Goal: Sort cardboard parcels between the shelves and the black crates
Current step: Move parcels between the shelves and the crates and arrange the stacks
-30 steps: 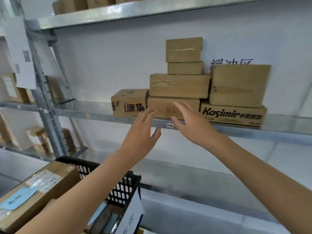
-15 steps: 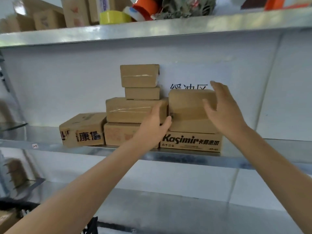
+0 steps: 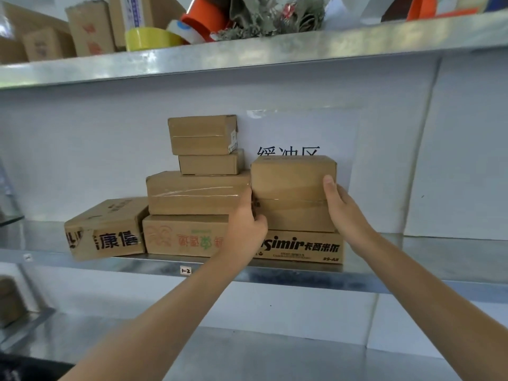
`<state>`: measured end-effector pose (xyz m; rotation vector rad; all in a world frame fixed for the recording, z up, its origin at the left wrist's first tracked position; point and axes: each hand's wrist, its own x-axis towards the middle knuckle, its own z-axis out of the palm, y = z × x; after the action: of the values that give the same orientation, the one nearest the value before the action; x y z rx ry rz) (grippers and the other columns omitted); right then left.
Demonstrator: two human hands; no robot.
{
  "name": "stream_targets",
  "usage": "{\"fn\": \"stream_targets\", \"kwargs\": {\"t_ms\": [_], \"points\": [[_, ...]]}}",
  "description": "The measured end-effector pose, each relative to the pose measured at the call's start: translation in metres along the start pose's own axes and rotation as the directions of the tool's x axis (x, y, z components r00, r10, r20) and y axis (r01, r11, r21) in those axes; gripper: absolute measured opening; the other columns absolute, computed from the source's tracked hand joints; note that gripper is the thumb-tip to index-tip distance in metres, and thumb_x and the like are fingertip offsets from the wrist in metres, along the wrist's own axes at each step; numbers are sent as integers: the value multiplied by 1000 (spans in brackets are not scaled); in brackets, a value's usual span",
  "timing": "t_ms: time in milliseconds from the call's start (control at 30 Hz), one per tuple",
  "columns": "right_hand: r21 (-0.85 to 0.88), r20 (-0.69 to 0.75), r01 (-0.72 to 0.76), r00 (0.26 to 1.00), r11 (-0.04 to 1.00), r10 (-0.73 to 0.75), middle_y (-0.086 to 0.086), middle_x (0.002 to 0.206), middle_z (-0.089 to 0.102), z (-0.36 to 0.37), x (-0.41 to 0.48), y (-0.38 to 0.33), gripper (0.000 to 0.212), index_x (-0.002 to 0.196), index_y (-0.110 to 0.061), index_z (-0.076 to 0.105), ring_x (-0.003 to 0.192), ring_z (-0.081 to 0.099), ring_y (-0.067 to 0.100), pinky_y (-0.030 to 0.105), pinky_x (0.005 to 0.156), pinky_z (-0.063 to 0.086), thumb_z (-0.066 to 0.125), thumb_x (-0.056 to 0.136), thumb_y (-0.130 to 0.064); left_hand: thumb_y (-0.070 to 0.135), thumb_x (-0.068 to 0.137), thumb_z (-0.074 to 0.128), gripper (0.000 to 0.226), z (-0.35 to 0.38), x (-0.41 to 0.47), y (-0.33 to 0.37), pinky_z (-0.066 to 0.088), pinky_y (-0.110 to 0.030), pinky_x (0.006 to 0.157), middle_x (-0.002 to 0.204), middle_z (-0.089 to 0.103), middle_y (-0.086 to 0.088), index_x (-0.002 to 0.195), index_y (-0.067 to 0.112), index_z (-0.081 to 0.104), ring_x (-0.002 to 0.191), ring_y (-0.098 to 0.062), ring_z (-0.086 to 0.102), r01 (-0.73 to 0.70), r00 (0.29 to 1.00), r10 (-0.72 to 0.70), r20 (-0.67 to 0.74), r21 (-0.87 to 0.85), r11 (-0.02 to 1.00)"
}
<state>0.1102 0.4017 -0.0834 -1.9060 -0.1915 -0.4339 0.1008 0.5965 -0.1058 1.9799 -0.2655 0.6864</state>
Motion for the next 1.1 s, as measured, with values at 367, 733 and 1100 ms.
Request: {"fn": "stream_targets", "kwargs": {"t_ms": [367,733,1100], "points": [[262,-242,178,964,948,-114,-38,101,56,-24,-50,-35,48,116,-45,42,86,50,-30,9,71,40,28,87,-81,-5,90,50,43,-31,-18,62,51,-28,96,120,69,17,121,23,59,116,0,62,-225,974,206,-95,-523,822],[492,-59,122,992,862,-107,-28,118,62,35,-88,-71,74,116,-56,50,116,57,-2,44,101,47,37,59,-101,7,91,50,22,-125,-71,44,47,-16,67,77,56,6,82,25,60,73,-18,39,-256,963,142,-229,-611,749],[499,422,-219,907,839,-14,-13,130,61,190,-178,-70,42,127,-41,54,119,57,8,43,105,46,50,87,-54,25,106,40,39,-237,-211,-32,42,-23,94,123,59,27,136,40,57,117,10,52,23,867,-135,-479,-234,972]]}}
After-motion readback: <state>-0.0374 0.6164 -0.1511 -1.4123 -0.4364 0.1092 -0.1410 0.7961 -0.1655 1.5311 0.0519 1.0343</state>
